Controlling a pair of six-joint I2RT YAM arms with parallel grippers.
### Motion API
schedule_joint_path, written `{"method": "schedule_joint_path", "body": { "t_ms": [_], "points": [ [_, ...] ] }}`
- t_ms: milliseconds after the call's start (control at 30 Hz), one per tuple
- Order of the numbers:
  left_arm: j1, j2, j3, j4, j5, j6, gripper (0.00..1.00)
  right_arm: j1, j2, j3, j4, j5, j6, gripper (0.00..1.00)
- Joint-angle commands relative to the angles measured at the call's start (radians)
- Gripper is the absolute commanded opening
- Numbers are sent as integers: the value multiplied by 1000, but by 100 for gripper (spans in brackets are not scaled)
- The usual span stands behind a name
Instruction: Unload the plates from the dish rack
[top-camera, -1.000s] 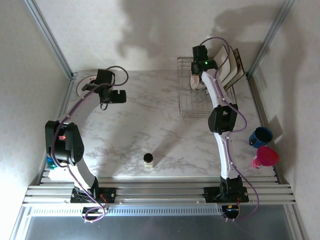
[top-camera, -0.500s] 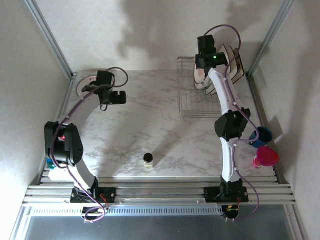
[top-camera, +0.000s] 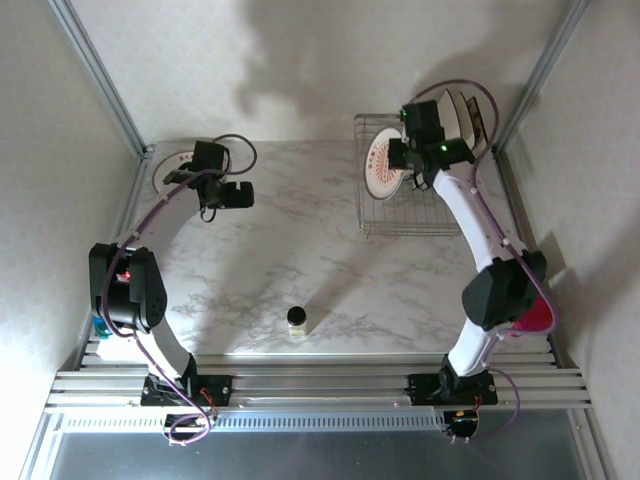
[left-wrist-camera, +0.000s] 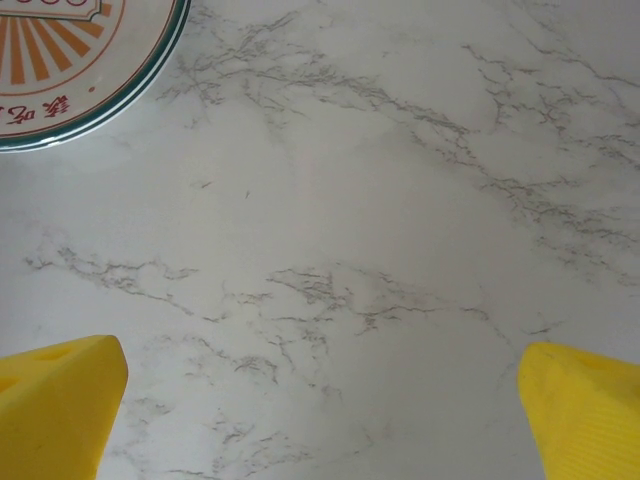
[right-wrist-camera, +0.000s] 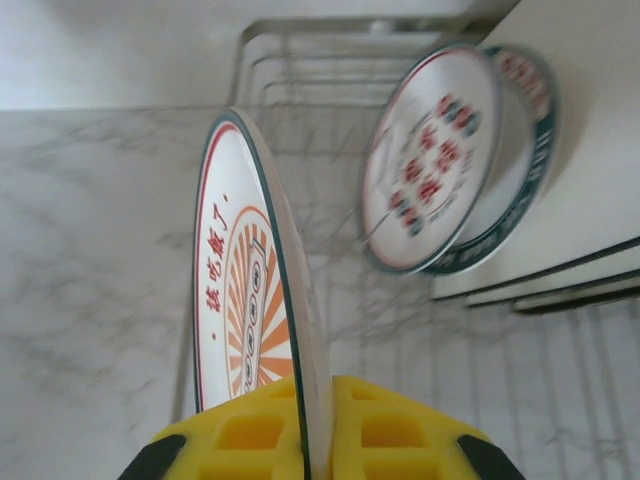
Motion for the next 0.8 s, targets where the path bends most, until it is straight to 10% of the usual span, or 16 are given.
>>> {"method": "schedule_joint_path", "body": {
  "t_ms": [0,267,567,767],
  "points": [
    [-6,-10,17,18,33,-11,100,-62,-123,-148,235,-348,140,0],
    [-6,-4,15,37,67,-13,100,-126,-169,-565,802,-850,470,0],
    [-6,-18,10,71,132,-21,100,-125,-122,-696,1015,-885,571,0],
    [-7,-42,-54,241,472,-76,100,-124,-84,-699,1060,-893,594,0]
  ]
}}
